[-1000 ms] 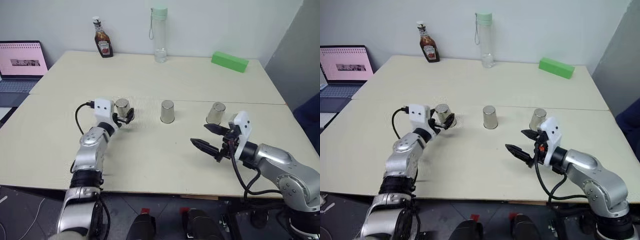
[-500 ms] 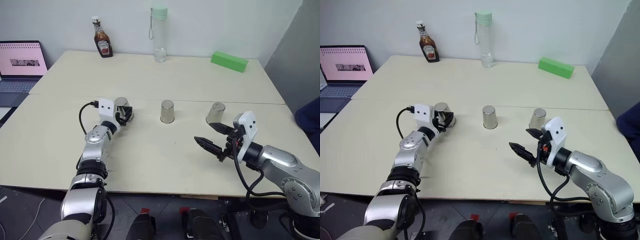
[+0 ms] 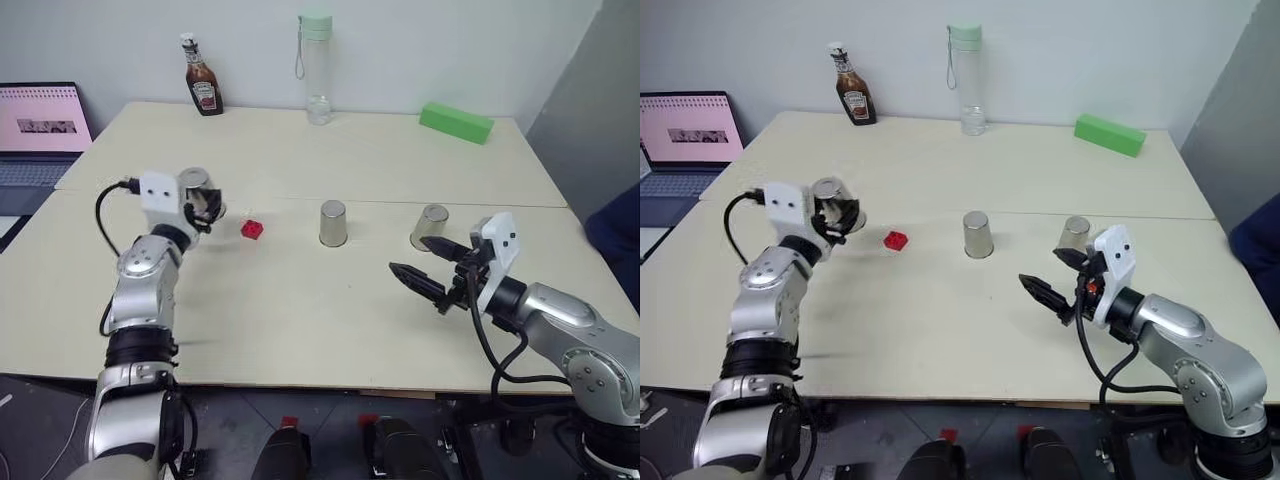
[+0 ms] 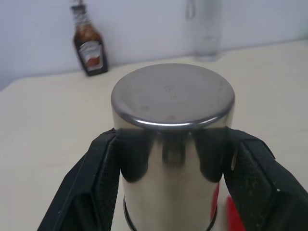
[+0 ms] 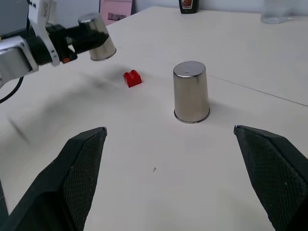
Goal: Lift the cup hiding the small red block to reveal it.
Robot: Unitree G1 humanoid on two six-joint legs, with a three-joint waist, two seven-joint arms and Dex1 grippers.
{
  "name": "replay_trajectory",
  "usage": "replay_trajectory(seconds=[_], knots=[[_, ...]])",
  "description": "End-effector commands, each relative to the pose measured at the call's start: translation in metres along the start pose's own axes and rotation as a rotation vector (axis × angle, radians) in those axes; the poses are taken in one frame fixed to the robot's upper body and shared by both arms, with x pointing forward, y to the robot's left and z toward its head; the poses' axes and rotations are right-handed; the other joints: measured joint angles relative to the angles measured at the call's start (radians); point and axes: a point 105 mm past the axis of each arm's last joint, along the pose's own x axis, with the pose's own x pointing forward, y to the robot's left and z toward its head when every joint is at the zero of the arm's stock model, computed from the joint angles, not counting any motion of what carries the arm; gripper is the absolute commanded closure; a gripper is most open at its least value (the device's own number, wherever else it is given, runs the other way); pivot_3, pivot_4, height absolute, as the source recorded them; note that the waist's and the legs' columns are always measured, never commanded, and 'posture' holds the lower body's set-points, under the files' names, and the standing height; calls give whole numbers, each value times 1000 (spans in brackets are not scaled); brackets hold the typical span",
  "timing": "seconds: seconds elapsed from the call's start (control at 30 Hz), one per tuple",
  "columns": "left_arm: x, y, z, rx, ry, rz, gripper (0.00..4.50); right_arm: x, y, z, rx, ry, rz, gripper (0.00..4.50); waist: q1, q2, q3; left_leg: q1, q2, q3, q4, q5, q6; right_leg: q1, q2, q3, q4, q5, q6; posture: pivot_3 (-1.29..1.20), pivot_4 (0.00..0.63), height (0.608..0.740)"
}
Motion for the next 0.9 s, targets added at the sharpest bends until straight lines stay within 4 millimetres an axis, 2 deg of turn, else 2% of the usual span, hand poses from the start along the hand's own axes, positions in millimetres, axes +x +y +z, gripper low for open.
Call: replay_trajectory(seconds=[0.03, 0.17, 0.23, 0.27, 0.33, 0.43, 0.5, 0.63, 0.8, 0.9], knots=[[1, -1, 0, -1, -27, 0, 1770, 4, 4, 11, -33, -35, 28, 0, 5, 0, 0, 0, 0, 0, 0, 0, 0, 0, 0, 0, 0, 0, 1, 0, 150, 740], [4, 3, -8, -11, -12, 17, 1770, 5, 5, 11, -36, -31, 36, 0, 11, -1, 0, -1, 0, 0, 2, 0, 0, 0, 0, 0, 0, 1, 2, 0, 150, 740], [6, 4, -11, -34, -5, 15, 1068, 5, 6, 12, -33, -30, 38, 0, 12, -1, 0, -1, 0, 0, 2, 0, 0, 0, 0, -1, -1, 1, 2, 0, 150, 740], [7, 5, -12, -37, -3, 16, 996, 5, 6, 12, -32, -29, 38, 0, 12, -1, 0, -2, 0, 0, 2, 0, 0, 0, 0, -1, -1, 1, 1, 0, 150, 740], [8, 5, -13, -38, -2, 15, 536, 4, 6, 12, -30, -29, 34, 0, 12, -1, 0, -2, 0, 0, 2, 0, 0, 0, 0, 0, -1, 1, 1, 0, 150, 740], [8, 5, -10, -22, -7, 12, 9, 3, 6, 12, -30, -26, 33, 0, 12, -1, 0, -2, 0, 0, 1, 0, 0, 0, 0, 0, -1, 1, 1, 0, 150, 740], [3, 9, -3, -11, -21, 10, 9, 4, 8, 11, -26, -26, 41, 0, 11, -1, 0, -2, 0, 0, 1, 0, 0, 0, 0, -1, -1, 1, 1, 0, 150, 740], [-29, 9, 2, 40, 17, -58, 9, 4, 8, 10, -20, -29, 40, 0, -4, -1, 0, -2, 0, 0, 1, 0, 0, 0, 0, 0, 0, 1, 1, 0, 150, 740], [-79, 14, -7, 77, 179, -119, 9, 5, 9, 7, -5, -30, 46, 0, -4, -1, 0, 0, 1, 0, -1, 0, 0, -2, -1, 0, 0, 1, 0, 0, 150, 740], [-103, -2, 5, 64, 245, -268, 9, 8, 9, 5, 1, -26, 64, 0, -4, -2, 0, 0, 2, 0, -1, 0, 0, -1, -1, -1, 0, 0, 1, 0, 150, 740]])
